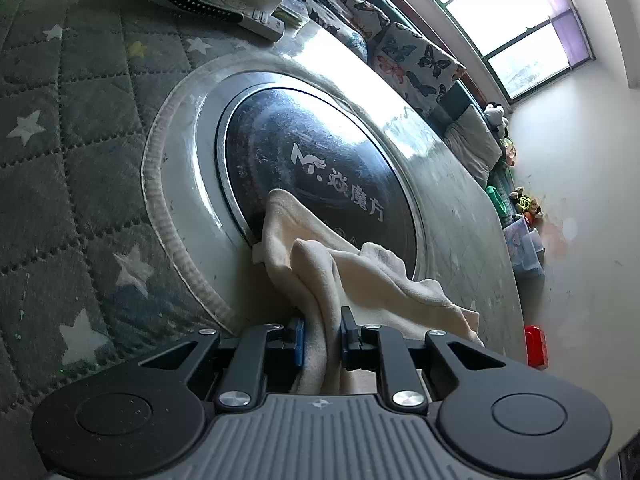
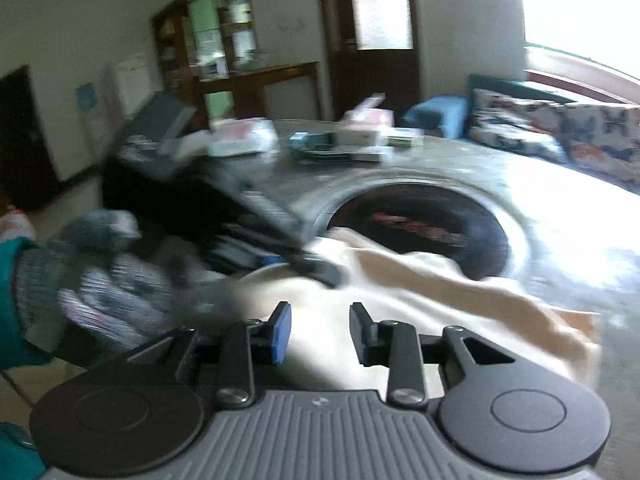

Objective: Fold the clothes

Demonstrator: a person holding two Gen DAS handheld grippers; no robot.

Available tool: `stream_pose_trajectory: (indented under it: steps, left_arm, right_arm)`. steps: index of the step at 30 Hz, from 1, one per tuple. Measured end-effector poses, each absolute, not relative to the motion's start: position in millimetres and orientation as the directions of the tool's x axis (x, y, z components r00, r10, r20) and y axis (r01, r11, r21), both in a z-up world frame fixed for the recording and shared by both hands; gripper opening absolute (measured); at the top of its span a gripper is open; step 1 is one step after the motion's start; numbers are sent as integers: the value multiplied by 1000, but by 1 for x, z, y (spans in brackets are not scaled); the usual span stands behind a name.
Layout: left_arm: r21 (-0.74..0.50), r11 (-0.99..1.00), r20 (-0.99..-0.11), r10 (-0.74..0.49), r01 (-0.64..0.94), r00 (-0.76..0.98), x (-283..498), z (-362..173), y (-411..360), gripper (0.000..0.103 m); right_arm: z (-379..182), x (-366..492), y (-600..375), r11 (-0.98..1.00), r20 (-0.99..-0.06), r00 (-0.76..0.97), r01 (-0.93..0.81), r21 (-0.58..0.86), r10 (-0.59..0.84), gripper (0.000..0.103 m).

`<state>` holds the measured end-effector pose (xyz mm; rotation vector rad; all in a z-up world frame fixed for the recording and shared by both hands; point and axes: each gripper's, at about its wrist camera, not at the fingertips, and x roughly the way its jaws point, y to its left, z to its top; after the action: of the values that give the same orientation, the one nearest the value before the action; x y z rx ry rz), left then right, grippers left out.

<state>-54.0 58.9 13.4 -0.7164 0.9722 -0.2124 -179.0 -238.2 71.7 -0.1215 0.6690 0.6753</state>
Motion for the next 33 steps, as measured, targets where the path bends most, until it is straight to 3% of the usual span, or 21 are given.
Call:
stream_pose_trajectory:
  steps: [5,12,23,25,29,33]
  left_arm:
    - [-636,759,-682,-468,-139,562,-54,14,59,18]
    - [-622,772,-688,-460,-129,561,-52,15,56,18]
    - [-593,797,-700,-443,-111,560,-51,17,50,18]
    - [-586,803,-703,-438,-107,561,-51,17,49,18]
    - [-563,820,-712,-422,-97,561,-50,20,45,18]
    - [-536,841,-711,-407,-67,573,-51,30,40,17]
  right_arm:
    - [64,-154,-290,894,-630,677,-443,65,381,33]
    - [44,-126,-347,971,-656,724,-230,60,212,43]
    - [25,-112,-365,970,-671,700,-185,160,244,41]
    - [26,-113,-363,968,-670,698,-185,170,251,36]
    - [28,-114,-361,961,-666,693,-198,193,277,17]
    - [37,-119,-363,956,-639,711,-200,216,293,10]
